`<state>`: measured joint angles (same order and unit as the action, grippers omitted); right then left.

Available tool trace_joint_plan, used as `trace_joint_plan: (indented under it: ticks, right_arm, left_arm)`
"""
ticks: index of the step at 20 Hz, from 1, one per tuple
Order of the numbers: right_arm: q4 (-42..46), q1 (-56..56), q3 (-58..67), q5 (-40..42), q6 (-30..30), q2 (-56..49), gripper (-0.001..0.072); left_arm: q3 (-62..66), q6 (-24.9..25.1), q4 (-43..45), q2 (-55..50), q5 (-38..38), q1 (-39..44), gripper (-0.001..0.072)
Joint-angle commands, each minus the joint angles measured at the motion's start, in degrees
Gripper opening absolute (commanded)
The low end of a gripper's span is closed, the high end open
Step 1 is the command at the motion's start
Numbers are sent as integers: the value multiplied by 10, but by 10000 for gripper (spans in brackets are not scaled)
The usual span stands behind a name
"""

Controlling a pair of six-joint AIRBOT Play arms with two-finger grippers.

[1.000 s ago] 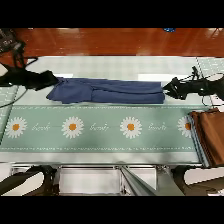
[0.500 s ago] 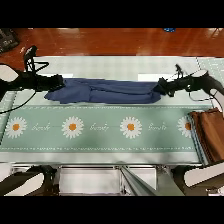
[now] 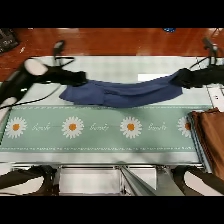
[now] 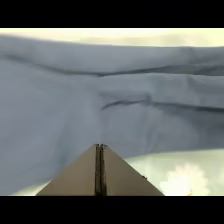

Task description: Fold the shirts.

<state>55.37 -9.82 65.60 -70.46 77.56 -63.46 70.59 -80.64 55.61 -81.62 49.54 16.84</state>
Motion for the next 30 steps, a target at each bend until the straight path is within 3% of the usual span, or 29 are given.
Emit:
trace_joint_plan:
  ticks: [1, 7, 13, 18, 22, 26, 30]
  right_arm:
    - [-9, 0, -78, -15, 24, 155, 27]
    - [-31, 0, -125, -37, 61, 271, 27]
    - [-30, 0, -125, -39, 66, 273, 27]
    - [-50, 1, -125, -31, 75, 252, 27]
    - [-101, 89, -118, 44, 70, 175, 28]
    - [-106, 243, -24, 173, 74, 2, 28]
    - [-153, 319, 120, 207, 73, -204, 28]
  left_arm:
    - [112, -17, -6, -124, 34, 127, 18]
    - [288, -75, -9, -302, 99, 288, 18]
    - [329, -75, -31, -338, 133, 334, 19]
    - [324, -75, -10, -287, 237, 181, 19]
    - [285, -70, 55, -146, 259, -2, 19]
    - [183, -17, 55, 49, 236, -154, 19]
    - [21, 16, 55, 235, 209, -229, 19]
